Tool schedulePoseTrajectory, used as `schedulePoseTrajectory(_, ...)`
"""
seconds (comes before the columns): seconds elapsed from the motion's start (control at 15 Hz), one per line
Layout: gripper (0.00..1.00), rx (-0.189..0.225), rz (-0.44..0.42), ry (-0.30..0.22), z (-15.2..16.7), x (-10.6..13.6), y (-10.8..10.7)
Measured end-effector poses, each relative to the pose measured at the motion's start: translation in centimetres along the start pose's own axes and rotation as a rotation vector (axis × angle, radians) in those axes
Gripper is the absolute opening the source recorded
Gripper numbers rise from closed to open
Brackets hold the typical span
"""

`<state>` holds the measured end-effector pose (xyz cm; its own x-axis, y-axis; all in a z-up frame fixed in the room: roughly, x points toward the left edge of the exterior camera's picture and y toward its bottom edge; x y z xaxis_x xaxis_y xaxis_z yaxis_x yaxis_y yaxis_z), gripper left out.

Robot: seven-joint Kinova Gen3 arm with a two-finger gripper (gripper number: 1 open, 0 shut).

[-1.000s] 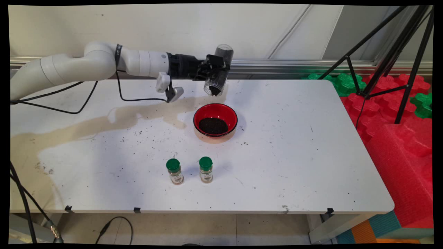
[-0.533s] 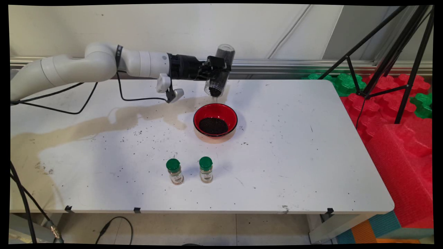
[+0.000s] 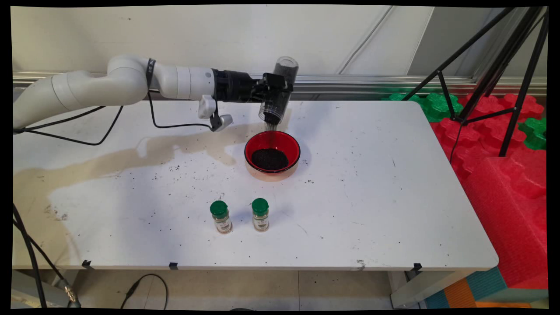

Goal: Pour the black seasoning powder in the red bowl

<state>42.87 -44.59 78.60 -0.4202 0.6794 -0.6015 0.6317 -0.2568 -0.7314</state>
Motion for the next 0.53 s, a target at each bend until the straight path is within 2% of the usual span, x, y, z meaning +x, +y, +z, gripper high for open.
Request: schedulePoseTrajectory(0.53,0.0,0.002,0.014,0.001,0.01,0.34,-0.12)
